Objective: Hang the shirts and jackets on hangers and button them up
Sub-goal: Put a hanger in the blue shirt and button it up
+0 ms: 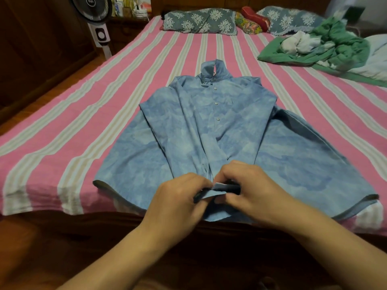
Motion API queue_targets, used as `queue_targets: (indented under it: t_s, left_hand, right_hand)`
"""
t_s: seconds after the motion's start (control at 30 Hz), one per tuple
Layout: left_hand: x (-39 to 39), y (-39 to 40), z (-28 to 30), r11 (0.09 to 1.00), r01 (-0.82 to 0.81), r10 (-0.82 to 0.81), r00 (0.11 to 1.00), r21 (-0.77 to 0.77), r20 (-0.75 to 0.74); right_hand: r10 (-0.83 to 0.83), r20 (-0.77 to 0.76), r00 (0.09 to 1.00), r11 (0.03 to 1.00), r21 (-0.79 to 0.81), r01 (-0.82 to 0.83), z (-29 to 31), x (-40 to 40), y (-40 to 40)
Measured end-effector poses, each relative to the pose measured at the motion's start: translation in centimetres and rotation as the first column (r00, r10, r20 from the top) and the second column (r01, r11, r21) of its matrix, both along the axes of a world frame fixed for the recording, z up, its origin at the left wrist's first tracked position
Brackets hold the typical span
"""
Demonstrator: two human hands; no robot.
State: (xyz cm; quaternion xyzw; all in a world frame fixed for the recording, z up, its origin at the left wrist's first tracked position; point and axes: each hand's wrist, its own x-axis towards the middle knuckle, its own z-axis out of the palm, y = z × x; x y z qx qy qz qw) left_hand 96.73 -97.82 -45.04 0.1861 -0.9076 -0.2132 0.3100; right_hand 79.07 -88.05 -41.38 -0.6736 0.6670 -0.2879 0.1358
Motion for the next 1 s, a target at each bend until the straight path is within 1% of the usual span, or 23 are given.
queue_targets:
  t_s: [0.03, 0.1, 0.17, 0.2, 0.23, 0.3, 0.4, 0.5, 0.6, 0.7, 0.77, 0.9, 1.0]
  left_hand:
    - [-0.1, -0.2, 0.3, 0.999, 0.011, -0.011, 1.000, 0.041, 0.003]
    - [-0.1, -0.7, 1.0, 0.984, 0.036, -0.040, 0.999, 0.176, 0.020]
    - [0.0, -1.2, 1.7, 0.945, 0.061, -0.075, 0.997, 0.322, 0.031]
    - [0.2, -1.4, 2.1, 0.935, 0.066, -0.082, 0.996, 0.347, 0.031]
    - [0.3, -1.5, 2.3, 0.939, 0.071, -0.088, 0.996, 0.337, 0.033]
    - [0.5, -1.6, 2.4, 0.959, 0.107, -0.127, 0.990, 0.264, 0.059]
    - [0.8, -1.0, 2.0, 0.977, 0.153, -0.174, 0.974, 0.146, 0.144]
    - [0.9, -0.9, 2.0, 0.979, 0.162, -0.182, 0.969, 0.124, 0.166]
    - [0.9, -0.9, 2.1, 0.982, 0.157, -0.172, 0.974, 0.110, 0.150]
    - [1.0, -0.7, 2.2, 0.986, 0.128, -0.142, 0.982, 0.109, 0.128]
    - [1.1, -0.7, 2.2, 0.986, 0.128, -0.140, 0.983, 0.109, 0.118]
    - [1.1, -0.5, 2.2, 0.984, 0.162, -0.172, 0.975, 0.080, 0.140]
    - [1.2, -0.6, 2.7, 0.980, 0.163, -0.169, 0.984, 0.110, 0.049]
  right_hand:
    - [0.048, -0.053, 0.997, 0.998, -0.041, -0.051, -0.2, -0.1, -0.2]
    - [0.102, -0.104, 0.989, 0.989, -0.092, -0.111, -0.4, -0.7, -0.5]
    - [0.092, -0.112, 0.989, 0.984, -0.139, -0.108, -0.2, -1.0, -0.8]
    - [0.077, -0.098, 0.992, 0.985, -0.149, -0.091, -0.1, -1.1, -0.9]
    - [0.063, -0.083, 0.995, 0.986, -0.150, -0.075, -0.1, -1.1, -1.0]
    - [0.048, -0.079, 0.996, 0.992, -0.113, -0.057, -0.3, -1.0, -1.0]
    - [0.103, -0.194, 0.976, 0.992, -0.047, -0.114, -0.9, -0.8, -0.9]
    - [0.106, -0.280, 0.954, 0.991, -0.046, -0.123, -1.0, -1.1, -0.7]
    - [0.082, -0.323, 0.943, 0.988, -0.095, -0.118, -1.1, -1.1, -0.6]
    - [0.101, -0.299, 0.949, 0.975, -0.162, -0.155, -1.3, -0.8, -0.6]
    - [0.133, -0.266, 0.955, 0.969, -0.168, -0.182, -1.3, -0.8, -0.5]
    - [0.203, -0.265, 0.943, 0.954, -0.162, -0.251, -1.3, -1.1, -0.3]
    - [0.166, -0.254, 0.953, 0.943, -0.243, -0.229, -1.1, -1.3, -0.2]
